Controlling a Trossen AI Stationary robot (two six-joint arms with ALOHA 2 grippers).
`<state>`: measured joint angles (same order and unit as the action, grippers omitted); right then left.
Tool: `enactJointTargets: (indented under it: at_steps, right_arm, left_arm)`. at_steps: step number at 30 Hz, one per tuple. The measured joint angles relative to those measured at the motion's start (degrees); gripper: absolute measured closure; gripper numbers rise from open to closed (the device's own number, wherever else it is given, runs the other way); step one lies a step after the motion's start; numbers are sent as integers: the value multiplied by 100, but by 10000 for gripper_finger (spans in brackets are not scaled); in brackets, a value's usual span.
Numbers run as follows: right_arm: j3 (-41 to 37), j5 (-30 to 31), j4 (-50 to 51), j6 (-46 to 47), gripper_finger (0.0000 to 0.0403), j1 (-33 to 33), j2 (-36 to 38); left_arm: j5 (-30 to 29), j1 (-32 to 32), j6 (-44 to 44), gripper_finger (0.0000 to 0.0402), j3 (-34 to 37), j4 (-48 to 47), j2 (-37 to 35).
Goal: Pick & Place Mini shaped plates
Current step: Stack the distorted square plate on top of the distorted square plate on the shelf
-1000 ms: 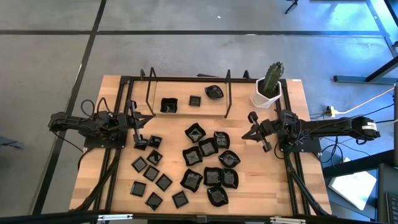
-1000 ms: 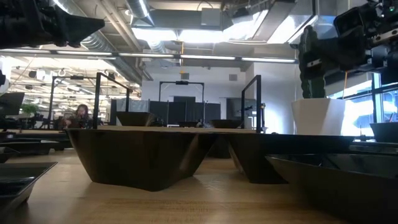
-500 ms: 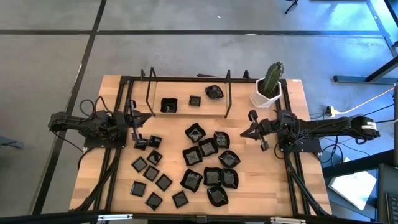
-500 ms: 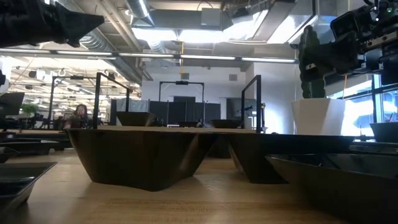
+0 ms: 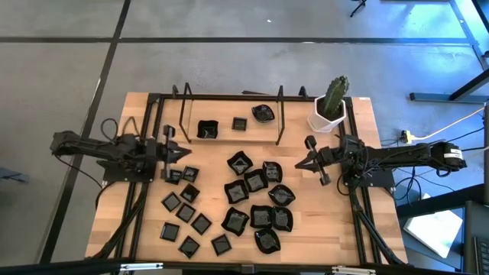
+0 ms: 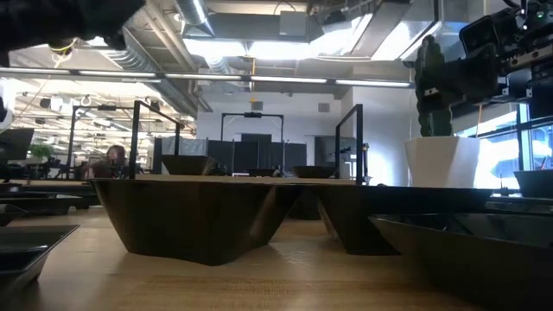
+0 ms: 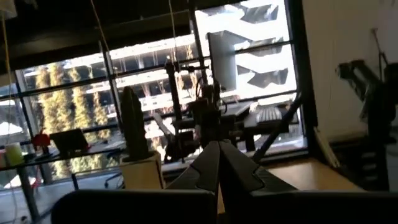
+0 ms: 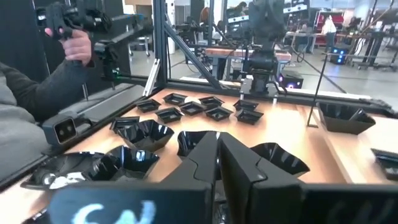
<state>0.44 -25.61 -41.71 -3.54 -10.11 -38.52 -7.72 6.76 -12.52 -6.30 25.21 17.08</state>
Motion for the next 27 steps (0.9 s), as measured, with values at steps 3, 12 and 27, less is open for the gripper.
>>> enactJointTargets:
  at_steps: [3,12,27]
  right_arm:
    - [0,16,111,-494,381,0,0]
    - [0,52,87,-596,390,1,0]
    - [0,398,138,-534,383,0,0]
  left_arm:
    - [-415,-20,-129,398,-9,71,735]
    - [-909,15,1508,396,-209,477,2609]
    - [-3003,2143,2648,396,-2179,659,6190]
